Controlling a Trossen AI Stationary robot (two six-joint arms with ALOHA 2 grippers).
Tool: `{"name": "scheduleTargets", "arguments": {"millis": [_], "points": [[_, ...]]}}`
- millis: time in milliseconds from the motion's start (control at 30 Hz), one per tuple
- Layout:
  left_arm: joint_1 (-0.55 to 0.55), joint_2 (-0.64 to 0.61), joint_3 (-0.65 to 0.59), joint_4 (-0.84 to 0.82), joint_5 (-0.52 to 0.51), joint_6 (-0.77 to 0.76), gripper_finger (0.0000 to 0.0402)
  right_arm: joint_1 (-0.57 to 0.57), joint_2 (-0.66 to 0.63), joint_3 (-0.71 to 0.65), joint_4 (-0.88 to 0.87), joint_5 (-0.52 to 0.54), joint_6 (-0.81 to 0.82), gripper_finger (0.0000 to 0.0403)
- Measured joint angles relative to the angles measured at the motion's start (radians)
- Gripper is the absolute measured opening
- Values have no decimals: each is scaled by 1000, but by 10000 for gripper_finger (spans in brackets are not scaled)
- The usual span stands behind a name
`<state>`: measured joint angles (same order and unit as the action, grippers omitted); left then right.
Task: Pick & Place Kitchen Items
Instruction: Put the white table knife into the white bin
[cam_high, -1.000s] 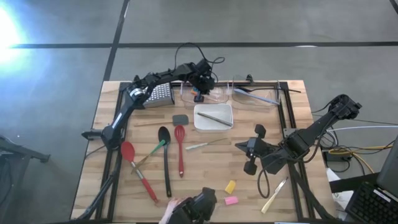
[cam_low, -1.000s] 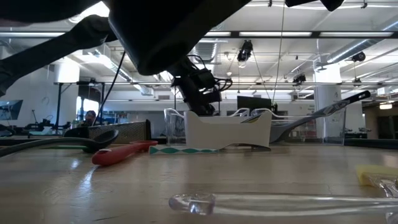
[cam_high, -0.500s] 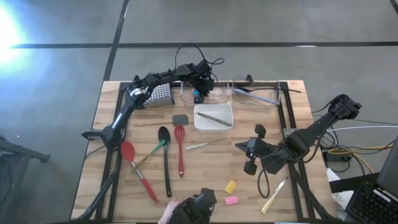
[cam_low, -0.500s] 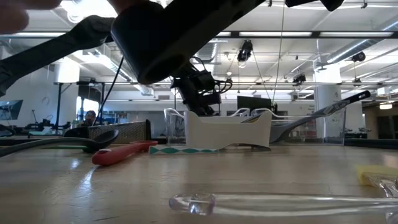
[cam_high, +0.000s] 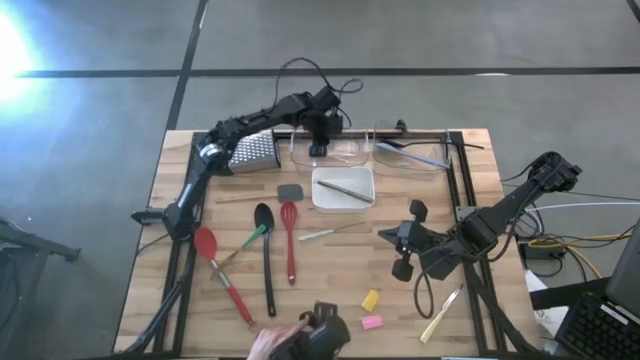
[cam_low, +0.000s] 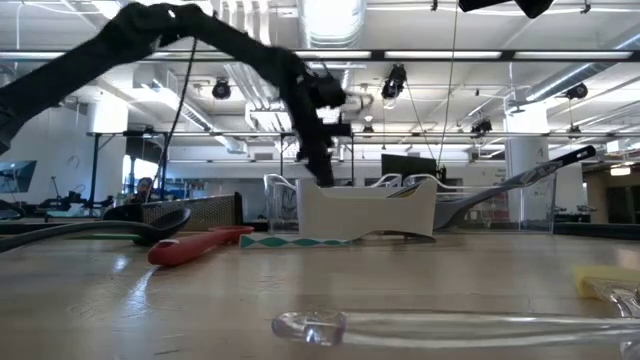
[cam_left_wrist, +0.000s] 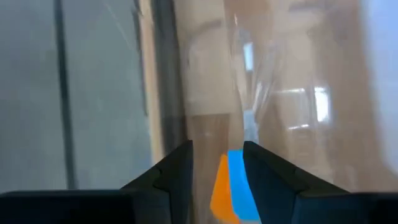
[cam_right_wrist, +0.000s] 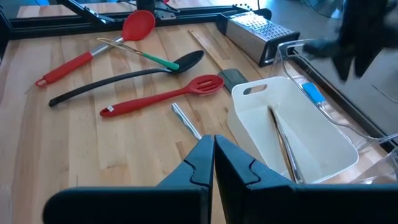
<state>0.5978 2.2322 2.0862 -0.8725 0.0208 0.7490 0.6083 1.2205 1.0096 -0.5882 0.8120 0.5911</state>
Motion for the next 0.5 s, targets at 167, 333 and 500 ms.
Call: {"name": "scheduleTargets", "arguments": {"millis": [167, 333, 500], "points": [[-36, -157, 14, -41, 4, -69, 146, 0, -2, 0, -2, 0, 0, 8], [-88, -361, -9, -92, 10, -177, 147, 0, -4, 27, -5, 1, -29, 8], [-173, -552, -20, -126, 6, -277, 147, 0, -4, 65, -6, 1, -96, 8]]}}
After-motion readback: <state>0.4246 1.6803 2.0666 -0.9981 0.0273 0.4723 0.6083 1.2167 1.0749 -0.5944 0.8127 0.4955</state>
